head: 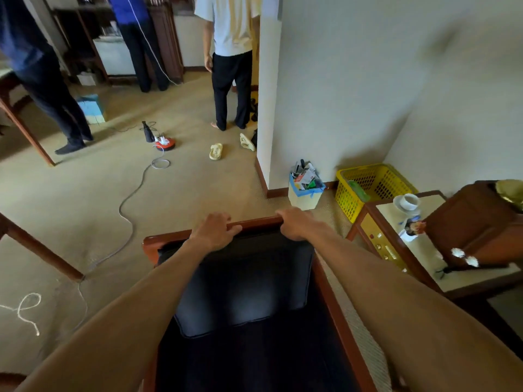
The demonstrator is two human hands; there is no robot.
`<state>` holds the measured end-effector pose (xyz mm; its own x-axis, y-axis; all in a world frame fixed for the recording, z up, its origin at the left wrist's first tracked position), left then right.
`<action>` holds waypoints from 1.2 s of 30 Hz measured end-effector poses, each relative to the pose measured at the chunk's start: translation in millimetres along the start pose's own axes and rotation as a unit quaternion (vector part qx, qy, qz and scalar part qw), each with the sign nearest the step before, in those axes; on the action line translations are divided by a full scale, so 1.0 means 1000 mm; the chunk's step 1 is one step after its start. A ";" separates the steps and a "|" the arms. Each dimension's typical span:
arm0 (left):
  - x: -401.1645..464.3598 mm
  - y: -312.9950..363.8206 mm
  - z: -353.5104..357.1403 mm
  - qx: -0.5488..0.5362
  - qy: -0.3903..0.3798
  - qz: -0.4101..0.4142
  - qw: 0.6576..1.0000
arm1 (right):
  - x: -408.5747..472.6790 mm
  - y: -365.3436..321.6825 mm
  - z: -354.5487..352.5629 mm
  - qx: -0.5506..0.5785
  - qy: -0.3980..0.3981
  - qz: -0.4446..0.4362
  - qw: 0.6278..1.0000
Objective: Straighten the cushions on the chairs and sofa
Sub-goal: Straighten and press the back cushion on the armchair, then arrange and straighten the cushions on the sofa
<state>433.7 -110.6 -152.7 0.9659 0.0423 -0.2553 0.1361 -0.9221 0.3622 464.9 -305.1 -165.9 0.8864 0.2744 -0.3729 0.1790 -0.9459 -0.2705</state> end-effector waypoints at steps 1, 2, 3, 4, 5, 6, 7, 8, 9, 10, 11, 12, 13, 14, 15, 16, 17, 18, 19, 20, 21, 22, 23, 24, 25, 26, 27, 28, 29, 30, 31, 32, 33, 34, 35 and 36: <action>-0.007 0.020 -0.018 -0.003 0.014 0.013 1.000 | -0.017 -0.001 -0.024 0.013 0.026 -0.004 1.000; -0.014 0.042 -0.034 -0.003 0.027 0.028 0.999 | -0.034 0.000 -0.047 0.024 0.052 -0.009 0.998; -0.020 0.067 -0.049 0.000 0.036 0.047 0.998 | -0.053 0.003 -0.070 0.033 0.079 -0.010 0.996; -0.027 0.094 -0.063 0.005 0.044 0.071 0.996 | -0.073 0.009 -0.092 0.038 0.101 -0.003 0.994; -0.036 0.123 -0.076 0.010 0.053 0.101 0.993 | -0.095 0.019 -0.115 0.040 0.123 0.007 0.992; -0.045 0.153 -0.087 0.014 0.060 0.132 0.989 | -0.116 0.031 -0.135 0.038 0.143 0.019 0.989; -0.054 0.183 -0.097 0.013 0.065 0.160 0.985 | -0.137 0.044 -0.154 0.034 0.162 0.029 0.986; -0.065 0.214 -0.106 0.011 0.069 0.188 0.980 | -0.161 0.059 -0.172 0.029 0.181 0.042 0.982; -0.077 0.245 -0.113 0.013 0.075 0.212 0.974 | -0.187 0.077 -0.188 0.025 0.200 0.055 0.978; -0.089 0.276 -0.119 0.018 0.084 0.234 0.969 | -0.216 0.094 -0.203 0.026 0.217 0.070 0.973; -0.103 0.308 -0.122 0.025 0.091 0.256 0.962 | -0.246 0.112 -0.217 0.027 0.234 0.083 0.968; -0.119 0.341 -0.123 0.031 0.096 0.281 0.954 | -0.277 0.131 -0.228 0.028 0.249 0.097 0.963; -0.137 0.374 -0.121 0.035 0.096 0.306 0.947 | -0.309 0.150 -0.238 0.029 0.264 0.111 0.958; -0.157 0.407 -0.117 0.036 0.094 0.333 0.938 | -0.342 0.170 -0.246 0.032 0.277 0.129 0.952; -0.179 0.439 -0.112 0.037 0.091 0.357 0.929 | -0.377 0.190 -0.252 0.035 0.291 0.149 0.944; -0.202 0.472 -0.103 0.039 0.090 0.381 0.919 | -0.413 0.212 -0.255 0.039 0.304 0.170 0.937; -0.225 0.504 -0.094 0.041 0.086 0.400 0.911 | -0.448 0.234 -0.257 0.041 0.314 0.190 0.929; -0.247 0.534 -0.083 0.043 0.082 0.420 0.903 | -0.482 0.254 -0.257 0.045 0.322 0.208 0.922; -0.271 0.564 -0.071 0.044 0.076 0.440 0.893 | -0.518 0.274 -0.255 0.047 0.328 0.227 0.916; -0.296 0.594 -0.057 0.045 0.071 0.462 0.883 | -0.553 0.295 -0.251 0.045 0.331 0.246 0.910; -0.323 0.623 -0.041 0.045 0.063 0.481 0.873 | -0.591 0.316 -0.247 0.040 0.334 0.267 0.903; -0.352 0.652 -0.026 0.043 0.057 0.501 0.862 | -0.630 0.337 -0.241 0.035 0.337 0.289 0.895; -0.382 0.679 -0.011 0.042 0.050 0.520 0.852 | -0.668 0.359 -0.234 0.034 0.342 0.312 0.886; -0.413 0.705 0.005 0.041 0.044 0.539 0.840 | -0.705 0.380 -0.227 0.034 0.346 0.332 0.877; -0.443 0.730 0.021 0.040 0.040 0.557 0.829 | -0.741 0.400 -0.218 0.037 0.348 0.351 0.869; -0.472 0.754 0.039 0.037 0.035 0.573 0.818 | -0.777 0.419 -0.207 0.039 0.350 0.370 0.860; -0.496 0.773 0.054 0.035 0.028 0.585 0.810 | -0.806 0.434 -0.198 0.043 0.351 0.387 0.852; -0.521 0.793 0.072 0.035 0.019 0.597 0.801 | -0.837 0.449 -0.188 0.048 0.353 0.404 0.843; -0.549 0.813 0.092 0.037 0.007 0.611 0.791 | -0.869 0.465 -0.176 0.052 0.353 0.420 0.834; -0.574 0.833 0.110 0.041 -0.001 0.624 0.780 | -0.898 0.479 -0.164 0.056 0.354 0.436 0.826; -0.599 0.851 0.127 0.045 -0.011 0.638 0.769 | -0.927 0.493 -0.153 0.059 0.354 0.453 0.816; -0.624 0.869 0.142 0.046 -0.019 0.651 0.757 | -0.955 0.506 -0.142 0.063 0.354 0.469 0.806; -0.648 0.887 0.157 0.046 -0.027 0.664 0.746 | -0.982 0.519 -0.132 0.067 0.357 0.484 0.796; -0.670 0.904 0.171 0.047 -0.034 0.677 0.734 | -1.007 0.530 -0.123 0.071 0.360 0.498 0.786; -0.691 0.919 0.185 0.050 -0.041 0.689 0.722 | -1.030 0.541 -0.114 0.073 0.363 0.511 0.776; -0.711 0.934 0.200 0.053 -0.049 0.700 0.710 | -1.052 0.551 -0.104 0.077 0.365 0.524 0.766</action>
<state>-169.7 -1079.0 187.7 0.1178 -0.9668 0.2266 -0.9654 -0.0580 0.2543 -324.0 -1133.3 169.8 0.5214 -0.8443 0.1234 -0.7967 -0.5335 -0.2839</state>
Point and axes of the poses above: each hand's wrist, its own x-axis towards the middle knuckle, its own z-axis out of the palm, y = z × x, the point moved 10 cm from there along x, towards the middle knuckle, and after that the axes turned 3 degrees about -z, right-handed, at the moved point
